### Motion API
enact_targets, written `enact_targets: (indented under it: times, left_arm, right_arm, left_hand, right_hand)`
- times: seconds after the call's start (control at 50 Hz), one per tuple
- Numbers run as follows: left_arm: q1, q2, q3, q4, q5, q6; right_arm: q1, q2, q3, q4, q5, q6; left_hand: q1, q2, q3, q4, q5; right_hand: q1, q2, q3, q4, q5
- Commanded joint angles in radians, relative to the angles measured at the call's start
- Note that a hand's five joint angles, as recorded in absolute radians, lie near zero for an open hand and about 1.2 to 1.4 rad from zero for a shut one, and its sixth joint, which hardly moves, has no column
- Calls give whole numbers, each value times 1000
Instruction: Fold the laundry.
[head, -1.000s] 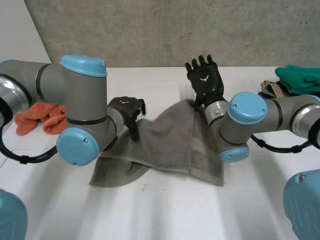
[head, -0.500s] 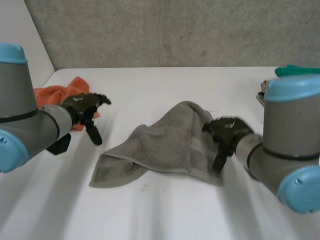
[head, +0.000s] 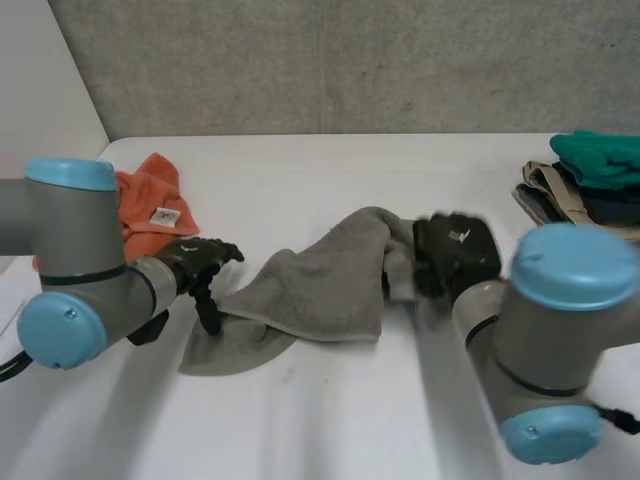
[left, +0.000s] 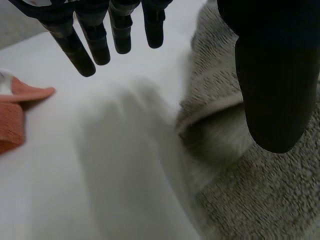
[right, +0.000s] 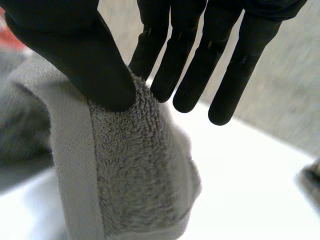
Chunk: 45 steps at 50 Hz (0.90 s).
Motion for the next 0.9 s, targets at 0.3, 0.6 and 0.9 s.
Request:
enact_targets:
  times: [0.3,0.6,0.9]
  left_arm:
    - [-71,-13,77,26,-199,60]
    - [-35,479,-95,48,-104,39]
    - [-150,478,-46,13,-138,102]
  right_arm:
    - [-303,-353,-154,165,-244,49]
    - [-360,204,-691,254,-227,5]
    - [-248,447,-998,390,-6,-111]
  left_hand:
    - [1191,1188,1186,1197,1172]
    - [1191,1188,1186,1197,1172]
    - [1191,1188,1186,1197,1172]
  right_hand:
    - [282,219,213,202,223]
    - [282,219,213,202,223]
    - [-940,-1003,-1009,-1020,-999]
